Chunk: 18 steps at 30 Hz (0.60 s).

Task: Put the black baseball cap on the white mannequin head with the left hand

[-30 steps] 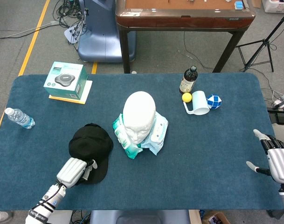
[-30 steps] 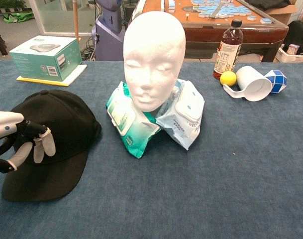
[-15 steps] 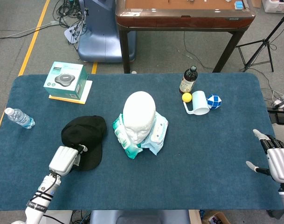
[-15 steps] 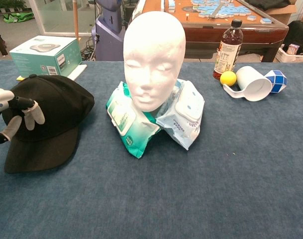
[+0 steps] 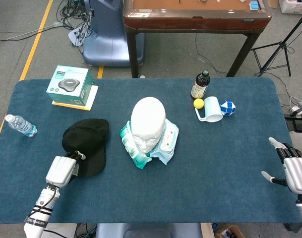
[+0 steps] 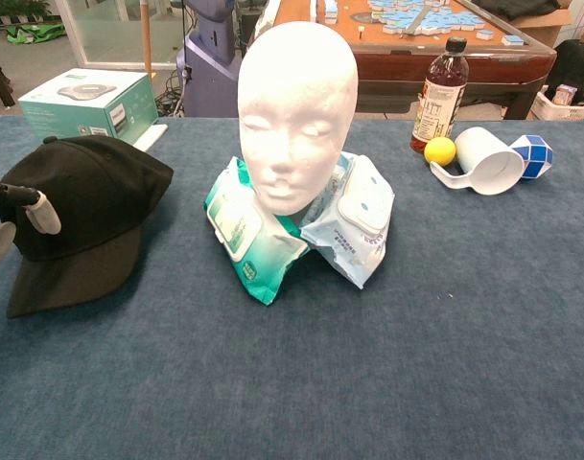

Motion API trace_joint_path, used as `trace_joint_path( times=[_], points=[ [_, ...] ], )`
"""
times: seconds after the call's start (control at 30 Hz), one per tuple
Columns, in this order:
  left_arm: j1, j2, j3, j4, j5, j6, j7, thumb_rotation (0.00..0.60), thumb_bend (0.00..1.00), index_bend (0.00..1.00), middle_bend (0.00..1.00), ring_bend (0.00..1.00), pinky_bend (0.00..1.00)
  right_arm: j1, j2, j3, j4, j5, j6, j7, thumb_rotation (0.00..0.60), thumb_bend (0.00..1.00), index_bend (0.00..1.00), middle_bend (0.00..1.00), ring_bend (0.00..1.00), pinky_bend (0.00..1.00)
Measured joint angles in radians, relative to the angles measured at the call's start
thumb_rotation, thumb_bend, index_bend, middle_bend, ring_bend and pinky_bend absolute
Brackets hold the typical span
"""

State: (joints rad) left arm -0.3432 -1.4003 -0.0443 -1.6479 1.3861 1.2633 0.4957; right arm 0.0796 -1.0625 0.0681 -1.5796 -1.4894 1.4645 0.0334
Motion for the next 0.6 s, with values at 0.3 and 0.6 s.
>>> trace_joint_path(
  times=[0.3,0.6],
  points=[
    [0.034,-0.029,0.041,0.027,0.095,0.077,-0.023,0.600,0.25,0.35,0.39,0.35,0.67,-0.001,-0.001,-0.001,0.001,-0.001,0.001,-0.001,0.600,0.00,0.08,0.23,0.18,0.26],
    [0.042,-0.078,0.048,0.082,0.119,0.087,-0.036,0.600,0.09,0.31,0.40,0.33,0.63,-0.001,0.003,0.000,0.002,0.001,-0.001,0.008,0.600,0.00,0.08,0.23,0.18,0.26]
  ],
)
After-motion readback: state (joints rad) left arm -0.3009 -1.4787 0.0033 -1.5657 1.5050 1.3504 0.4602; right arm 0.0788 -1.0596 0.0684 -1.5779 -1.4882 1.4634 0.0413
